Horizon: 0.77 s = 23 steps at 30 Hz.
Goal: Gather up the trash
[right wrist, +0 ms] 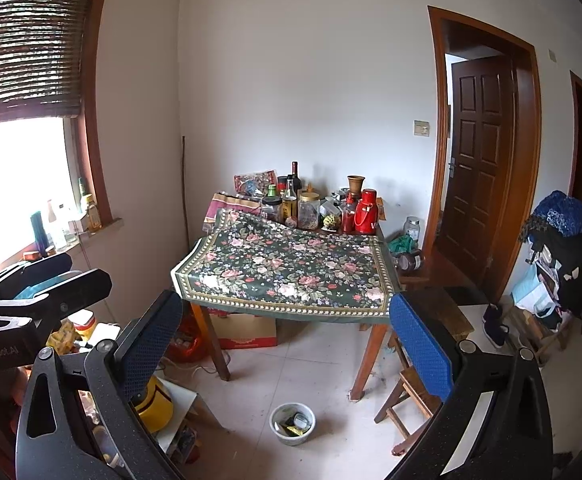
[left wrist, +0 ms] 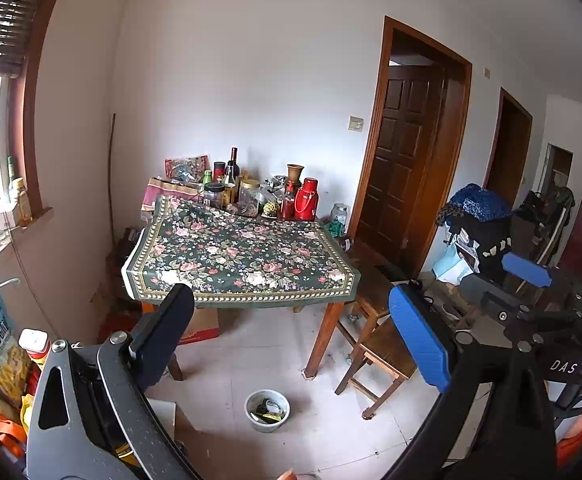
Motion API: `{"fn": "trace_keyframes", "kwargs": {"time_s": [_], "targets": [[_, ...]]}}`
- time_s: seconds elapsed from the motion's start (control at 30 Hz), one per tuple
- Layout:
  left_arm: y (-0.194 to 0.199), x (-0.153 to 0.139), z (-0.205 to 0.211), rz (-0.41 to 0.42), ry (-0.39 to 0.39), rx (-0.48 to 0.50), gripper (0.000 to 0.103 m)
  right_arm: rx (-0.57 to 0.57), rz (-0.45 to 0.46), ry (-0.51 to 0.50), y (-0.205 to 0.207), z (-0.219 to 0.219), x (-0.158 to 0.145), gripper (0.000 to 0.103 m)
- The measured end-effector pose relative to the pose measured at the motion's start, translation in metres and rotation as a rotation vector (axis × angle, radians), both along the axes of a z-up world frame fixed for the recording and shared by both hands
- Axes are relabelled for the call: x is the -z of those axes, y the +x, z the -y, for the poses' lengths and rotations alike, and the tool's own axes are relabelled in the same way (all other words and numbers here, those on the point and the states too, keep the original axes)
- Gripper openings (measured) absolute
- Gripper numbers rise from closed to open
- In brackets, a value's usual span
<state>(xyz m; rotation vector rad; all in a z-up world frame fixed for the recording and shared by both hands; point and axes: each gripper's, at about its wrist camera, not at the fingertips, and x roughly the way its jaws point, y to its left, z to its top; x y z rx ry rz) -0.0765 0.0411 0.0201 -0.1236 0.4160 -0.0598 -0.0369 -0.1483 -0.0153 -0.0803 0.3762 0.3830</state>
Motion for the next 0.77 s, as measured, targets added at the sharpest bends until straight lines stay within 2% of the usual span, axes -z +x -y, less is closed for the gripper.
{"fn": "trace_keyframes", "kwargs": {"time_s": [0.2, 0.77], "targets": [[0.000, -0.001, 0.005, 0.009, 0.030, -0.010, 0.101, 0.000, 0.000, 0.001, 0.000, 0.000, 0.000, 0.103], [0.008, 0.001, 0.015, 0.001, 0.041, 0.011, 0.102, 0.008, -0.018, 0.004, 0.006, -0.010, 0.000, 0.103]]}}
